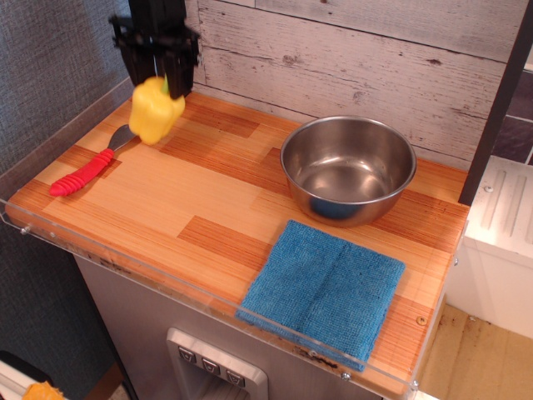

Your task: Place the yellow pepper on top of the blue towel

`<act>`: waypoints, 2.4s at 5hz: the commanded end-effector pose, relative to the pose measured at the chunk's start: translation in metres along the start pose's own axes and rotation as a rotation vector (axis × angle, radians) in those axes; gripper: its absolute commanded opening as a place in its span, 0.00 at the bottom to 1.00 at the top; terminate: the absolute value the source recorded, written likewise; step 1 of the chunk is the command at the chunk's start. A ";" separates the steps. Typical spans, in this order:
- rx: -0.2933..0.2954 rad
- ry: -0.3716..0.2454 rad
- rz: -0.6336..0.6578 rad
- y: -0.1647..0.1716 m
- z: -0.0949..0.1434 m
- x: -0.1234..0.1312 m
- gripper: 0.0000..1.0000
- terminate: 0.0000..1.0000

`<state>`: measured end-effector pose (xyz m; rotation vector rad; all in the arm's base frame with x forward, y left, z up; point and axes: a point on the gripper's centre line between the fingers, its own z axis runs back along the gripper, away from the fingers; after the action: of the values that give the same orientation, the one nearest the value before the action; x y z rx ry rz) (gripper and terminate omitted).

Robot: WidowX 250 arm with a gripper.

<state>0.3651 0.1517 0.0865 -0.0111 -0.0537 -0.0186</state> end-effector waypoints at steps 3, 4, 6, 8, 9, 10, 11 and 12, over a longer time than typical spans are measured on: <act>-0.098 -0.169 -0.342 -0.148 0.076 -0.017 0.00 0.00; -0.111 -0.174 -0.406 -0.171 0.083 -0.045 0.00 0.00; -0.129 -0.108 -0.426 -0.170 0.078 -0.093 0.00 0.00; -0.142 0.015 -0.567 -0.214 0.014 -0.097 0.00 0.00; -0.135 0.040 -0.602 -0.232 0.001 -0.100 0.00 0.00; -0.122 0.036 -0.614 -0.236 -0.001 -0.101 0.00 0.00; -0.131 0.030 -0.585 -0.231 0.005 -0.102 1.00 0.00; -0.148 0.015 -0.583 -0.226 0.014 -0.100 1.00 0.00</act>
<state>0.2611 -0.0779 0.0804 -0.1531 0.0234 -0.5947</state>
